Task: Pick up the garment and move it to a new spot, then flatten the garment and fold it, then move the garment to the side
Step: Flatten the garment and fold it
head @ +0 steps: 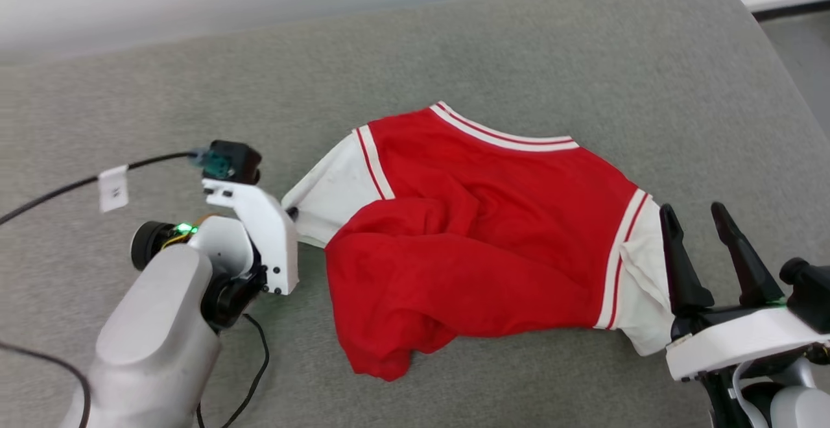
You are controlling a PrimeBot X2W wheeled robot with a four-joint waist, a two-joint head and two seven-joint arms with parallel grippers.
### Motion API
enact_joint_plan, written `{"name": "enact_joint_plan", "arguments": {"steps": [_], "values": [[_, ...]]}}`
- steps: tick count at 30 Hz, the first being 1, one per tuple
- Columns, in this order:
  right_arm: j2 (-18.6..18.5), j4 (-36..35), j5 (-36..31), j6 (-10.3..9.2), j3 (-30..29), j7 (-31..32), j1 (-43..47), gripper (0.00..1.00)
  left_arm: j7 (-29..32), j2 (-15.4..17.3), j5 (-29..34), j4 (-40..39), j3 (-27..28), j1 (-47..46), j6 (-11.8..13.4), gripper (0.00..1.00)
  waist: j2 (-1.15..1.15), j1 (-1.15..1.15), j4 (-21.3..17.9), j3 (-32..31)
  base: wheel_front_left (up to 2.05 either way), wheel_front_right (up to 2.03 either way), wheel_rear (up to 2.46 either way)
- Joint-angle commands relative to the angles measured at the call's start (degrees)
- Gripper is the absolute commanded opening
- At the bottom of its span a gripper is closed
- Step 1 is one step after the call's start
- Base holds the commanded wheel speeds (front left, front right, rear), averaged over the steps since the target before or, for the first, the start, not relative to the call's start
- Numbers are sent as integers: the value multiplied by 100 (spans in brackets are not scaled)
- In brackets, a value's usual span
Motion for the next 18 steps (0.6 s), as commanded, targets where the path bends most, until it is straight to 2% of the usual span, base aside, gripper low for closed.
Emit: {"name": "enact_joint_plan", "arguments": {"steps": [1,5,9,12,15,18], "values": [[11,-18,-35,-2,-70,104,87,100,-356,66,35,-214,131,226,141,0,0,0,260,-279,0,0,0],[11,16,19,-2,-284,371,175,100,-932,151,60,-802,386,703,499,0,0,0,487,-485,0,0,0],[-78,224,236,-2,-640,838,181,100,-1177,256,28,-1514,567,1214,812,0,0,0,680,-623,0,0,0],[-282,466,476,-2,-882,1339,59,100,-1247,339,28,-2069,667,1598,1038,0,0,0,792,-673,0,0,0],[-573,771,732,-2,-999,2101,-95,100,-1245,421,72,-2616,725,1930,1257,0,0,0,893,-672,0,0,0],[-772,932,911,-2,-985,2607,-259,100,-1214,461,91,-2955,735,2078,1362,0,0,0,966,-624,0,0,0]]}}
